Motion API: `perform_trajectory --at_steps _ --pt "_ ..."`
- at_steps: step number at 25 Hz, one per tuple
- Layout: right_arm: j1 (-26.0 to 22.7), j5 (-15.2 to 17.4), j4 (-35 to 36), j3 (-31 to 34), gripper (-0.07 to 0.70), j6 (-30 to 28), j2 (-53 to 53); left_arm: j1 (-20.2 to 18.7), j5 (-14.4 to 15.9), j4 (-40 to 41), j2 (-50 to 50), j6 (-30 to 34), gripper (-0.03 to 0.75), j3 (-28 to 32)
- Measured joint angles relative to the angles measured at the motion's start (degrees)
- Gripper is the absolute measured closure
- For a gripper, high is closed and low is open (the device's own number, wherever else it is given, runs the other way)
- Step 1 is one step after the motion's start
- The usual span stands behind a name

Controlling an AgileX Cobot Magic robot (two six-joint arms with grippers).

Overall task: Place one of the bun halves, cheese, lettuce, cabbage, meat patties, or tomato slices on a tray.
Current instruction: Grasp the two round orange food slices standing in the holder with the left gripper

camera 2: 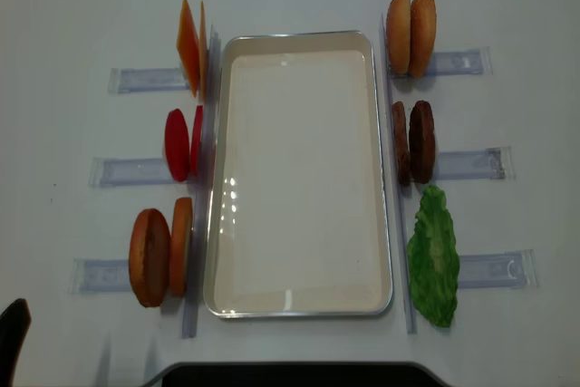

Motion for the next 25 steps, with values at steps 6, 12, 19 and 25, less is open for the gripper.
perform_trajectory --at_steps 6,12,19,25 --pt "0.0 0.0 0.0 0.0 0.388 0.0 0.0 0.0 0.0 0.0 0.0 0.0 0.187 0.0" --pt "0.0 0.0 0.0 0.0 0.388 0.0 0.0 0.0 0.0 0.4 0.0 0.0 0.187 0.0" --pt "0.0 0.0 0.0 0.0 0.388 0.0 0.0 0.0 0.0 0.4 0.0 0.0 0.187 0.0" --pt "0.0 0.0 0.0 0.0 0.388 0.0 0.0 0.0 0.0 -0.6 0.0 0.0 0.187 0.0"
